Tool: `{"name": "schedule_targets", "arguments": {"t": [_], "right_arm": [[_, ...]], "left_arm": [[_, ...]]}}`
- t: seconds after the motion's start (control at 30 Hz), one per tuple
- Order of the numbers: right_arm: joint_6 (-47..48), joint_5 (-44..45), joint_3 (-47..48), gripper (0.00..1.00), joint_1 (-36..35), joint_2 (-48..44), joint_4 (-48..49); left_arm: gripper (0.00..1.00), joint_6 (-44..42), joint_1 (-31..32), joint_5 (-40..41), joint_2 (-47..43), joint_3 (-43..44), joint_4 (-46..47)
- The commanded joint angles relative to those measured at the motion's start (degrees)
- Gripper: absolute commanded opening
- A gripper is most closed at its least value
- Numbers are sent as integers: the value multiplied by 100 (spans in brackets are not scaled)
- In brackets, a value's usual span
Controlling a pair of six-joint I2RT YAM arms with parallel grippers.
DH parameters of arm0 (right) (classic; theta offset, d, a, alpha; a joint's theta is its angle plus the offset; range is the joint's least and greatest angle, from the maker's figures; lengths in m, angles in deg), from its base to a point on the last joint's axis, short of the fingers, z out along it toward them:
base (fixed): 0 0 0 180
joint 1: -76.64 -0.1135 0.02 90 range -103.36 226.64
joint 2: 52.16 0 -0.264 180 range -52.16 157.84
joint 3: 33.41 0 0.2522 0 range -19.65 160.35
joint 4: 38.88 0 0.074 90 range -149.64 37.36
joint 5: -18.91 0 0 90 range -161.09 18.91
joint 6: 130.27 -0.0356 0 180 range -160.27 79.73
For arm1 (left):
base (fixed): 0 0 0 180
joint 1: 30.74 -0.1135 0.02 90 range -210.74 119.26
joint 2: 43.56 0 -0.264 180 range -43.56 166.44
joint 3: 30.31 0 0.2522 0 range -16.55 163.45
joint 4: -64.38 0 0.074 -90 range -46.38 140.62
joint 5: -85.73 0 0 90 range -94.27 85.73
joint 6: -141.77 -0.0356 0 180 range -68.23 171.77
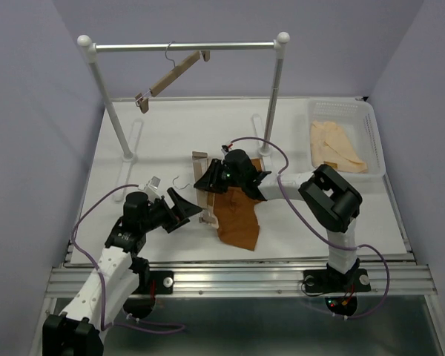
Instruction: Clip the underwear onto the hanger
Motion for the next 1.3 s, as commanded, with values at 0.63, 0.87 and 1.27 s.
{"name": "schedule_targets", "arguments": {"t": [0.63,0.87,1.27], "right_arm": [[2309,-1053,-1596,1,-6,-1856,733],[2626,-1642,-1807,1,-6,-2198,716],[3109,-2091,-1825,1,-6,-2463,233]], "left_arm": [[99,-12,15,1202,399,1546,298],[99,-354,-257,782,1498,1730,1443],[99,-426,-750,-1406,2562,1599,3674]]}}
